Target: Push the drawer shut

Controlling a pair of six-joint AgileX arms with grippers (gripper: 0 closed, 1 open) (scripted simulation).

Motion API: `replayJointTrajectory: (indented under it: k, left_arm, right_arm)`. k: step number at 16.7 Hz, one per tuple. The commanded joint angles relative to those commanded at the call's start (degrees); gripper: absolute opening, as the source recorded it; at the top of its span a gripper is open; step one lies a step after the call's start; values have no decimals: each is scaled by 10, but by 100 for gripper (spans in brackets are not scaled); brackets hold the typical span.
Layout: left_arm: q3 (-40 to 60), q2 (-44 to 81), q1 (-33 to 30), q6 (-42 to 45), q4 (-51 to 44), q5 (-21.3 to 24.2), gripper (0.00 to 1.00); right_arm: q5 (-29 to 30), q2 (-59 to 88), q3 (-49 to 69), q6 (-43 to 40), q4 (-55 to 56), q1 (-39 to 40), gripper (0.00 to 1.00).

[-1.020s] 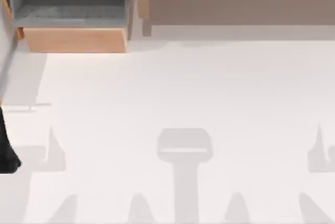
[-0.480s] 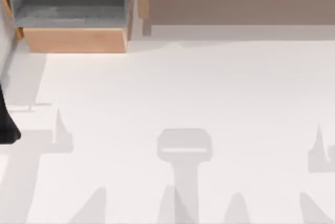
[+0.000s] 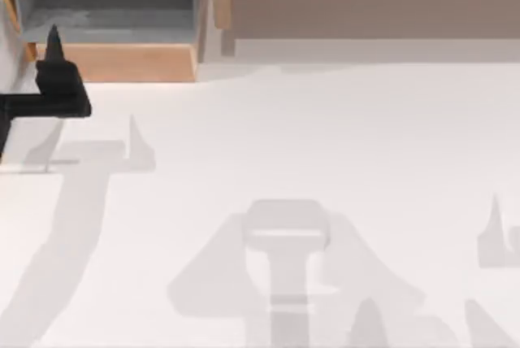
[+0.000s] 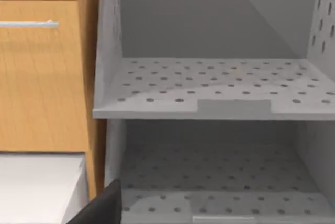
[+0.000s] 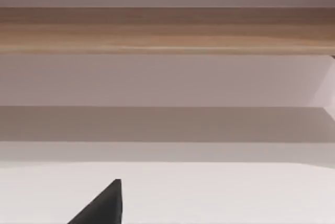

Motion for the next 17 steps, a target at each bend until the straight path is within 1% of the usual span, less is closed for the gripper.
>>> replayJointTrajectory:
  k: [4,8,14,17]
  left_arm:
    - [50,138,-38,2,82,-37,100]
    - [69,184,-52,2,112,-51,100]
    - [64,184,-45,8,113,-47,100]
    - [48,205,-6,59,135,-11,100]
  right_arm:
    - [0,0,0,0,0,0,100]
    - [0,0,0,0,0,0,100]
    - [0,0,0,0,0,0,100]
    - [0,0,0,0,0,0,100]
